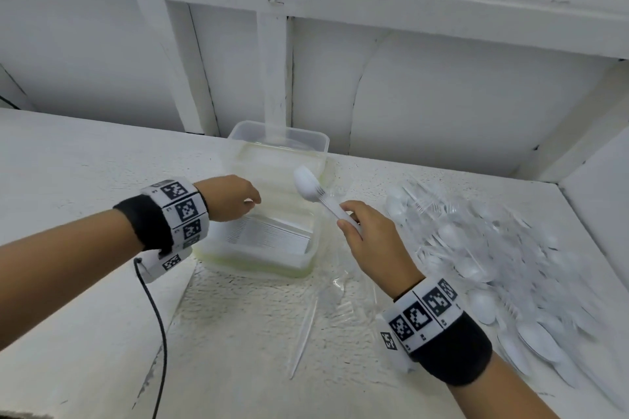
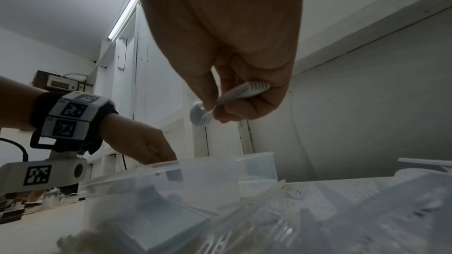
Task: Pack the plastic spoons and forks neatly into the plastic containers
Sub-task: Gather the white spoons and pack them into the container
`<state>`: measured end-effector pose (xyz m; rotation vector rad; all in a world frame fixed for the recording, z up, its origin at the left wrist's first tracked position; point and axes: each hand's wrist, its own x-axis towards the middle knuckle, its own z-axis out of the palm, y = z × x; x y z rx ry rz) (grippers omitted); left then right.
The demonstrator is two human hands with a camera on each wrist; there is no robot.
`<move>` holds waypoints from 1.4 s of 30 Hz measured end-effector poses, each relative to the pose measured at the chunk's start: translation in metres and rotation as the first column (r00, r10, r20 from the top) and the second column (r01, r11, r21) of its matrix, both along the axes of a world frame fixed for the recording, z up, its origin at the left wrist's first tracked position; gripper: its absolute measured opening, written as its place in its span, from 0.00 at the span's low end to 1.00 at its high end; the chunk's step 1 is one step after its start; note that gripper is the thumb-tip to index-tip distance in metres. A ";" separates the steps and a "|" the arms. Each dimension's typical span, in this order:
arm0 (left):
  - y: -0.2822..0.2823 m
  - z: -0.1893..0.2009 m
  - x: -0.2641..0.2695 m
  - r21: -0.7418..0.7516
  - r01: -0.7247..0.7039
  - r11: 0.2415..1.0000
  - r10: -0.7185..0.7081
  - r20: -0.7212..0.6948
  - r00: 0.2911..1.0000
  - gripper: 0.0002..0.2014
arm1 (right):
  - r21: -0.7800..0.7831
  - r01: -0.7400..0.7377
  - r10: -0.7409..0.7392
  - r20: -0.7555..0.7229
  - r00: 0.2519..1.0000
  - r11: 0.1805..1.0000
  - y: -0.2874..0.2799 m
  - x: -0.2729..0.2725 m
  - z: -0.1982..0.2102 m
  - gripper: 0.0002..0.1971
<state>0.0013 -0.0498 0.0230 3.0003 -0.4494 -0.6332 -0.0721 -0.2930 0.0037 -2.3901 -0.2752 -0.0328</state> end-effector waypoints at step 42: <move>0.019 -0.008 0.021 -0.123 -0.064 0.990 0.047 -0.135 0.990 0.09 | -0.658 -0.296 0.338 -0.067 0.939 0.692 0.088 0.076 -0.004 0.11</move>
